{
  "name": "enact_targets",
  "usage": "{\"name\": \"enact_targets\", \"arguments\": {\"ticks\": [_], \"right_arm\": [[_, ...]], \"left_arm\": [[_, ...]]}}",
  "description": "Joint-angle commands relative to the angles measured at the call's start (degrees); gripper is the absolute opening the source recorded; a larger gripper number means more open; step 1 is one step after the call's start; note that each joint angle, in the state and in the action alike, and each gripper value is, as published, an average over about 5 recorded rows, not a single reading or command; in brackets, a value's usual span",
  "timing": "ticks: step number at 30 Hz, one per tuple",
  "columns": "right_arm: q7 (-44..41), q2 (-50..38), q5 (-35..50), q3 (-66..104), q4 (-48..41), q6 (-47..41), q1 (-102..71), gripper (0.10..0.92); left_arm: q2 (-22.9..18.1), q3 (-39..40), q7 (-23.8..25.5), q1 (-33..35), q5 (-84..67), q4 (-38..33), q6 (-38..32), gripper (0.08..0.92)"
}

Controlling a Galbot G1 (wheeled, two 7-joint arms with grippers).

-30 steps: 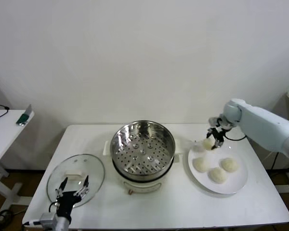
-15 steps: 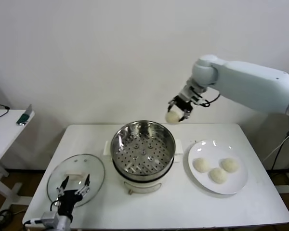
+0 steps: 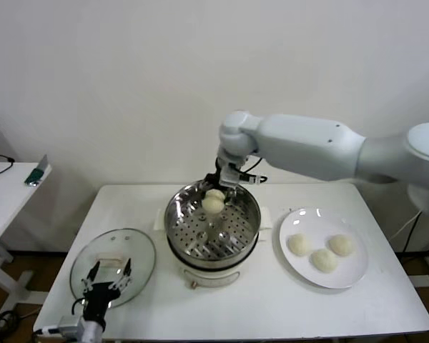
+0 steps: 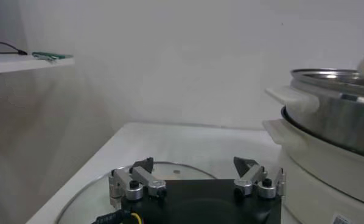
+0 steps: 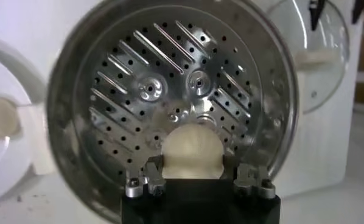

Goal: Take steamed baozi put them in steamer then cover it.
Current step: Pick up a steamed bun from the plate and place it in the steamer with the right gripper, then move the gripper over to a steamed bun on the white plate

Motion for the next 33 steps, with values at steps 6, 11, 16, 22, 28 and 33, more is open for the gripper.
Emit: {"name": "enact_targets", "arguments": {"ticks": [6,11,16,22,28,33], "right_arm": [[2.2,4.95,-10.65,3.36,-10.87,5.55,-6.55,0.653],[1.98,4.92,-10.16,3.48,-11.94,5.86,-6.55,0.653],[2.06,4.92,-9.32,3.3,-12.31,5.97,-6.83,0.678],[2.22,4.41,-4.86,2.56,-12.08,6.12,-5.61,0.807],[-2.35,-0.06,15.79,-2.31,-7.69,2.4,4.57,0.822],[-5.82,-8.68,40.11,-14.82,-1.62,-8.88,16.73,0.823]], "left_arm": [[-0.33,0.2,0.0,0.04,0.24,-0.14,0.08,0.823],[-0.64,0.34,-0.01,-0.02,0.44,-0.03,0.06,0.823],[-0.78,0.36,-0.03,0.02,0.53,-0.02,0.0,0.823],[-0.81,0.29,-0.09,-0.02,0.52,-0.14,-0.03,0.823],[-0.87,0.28,-0.1,-0.02,0.54,-0.57,0.04,0.823],[-0.92,0.36,-0.11,0.04,0.74,-0.71,0.05,0.823]]}}
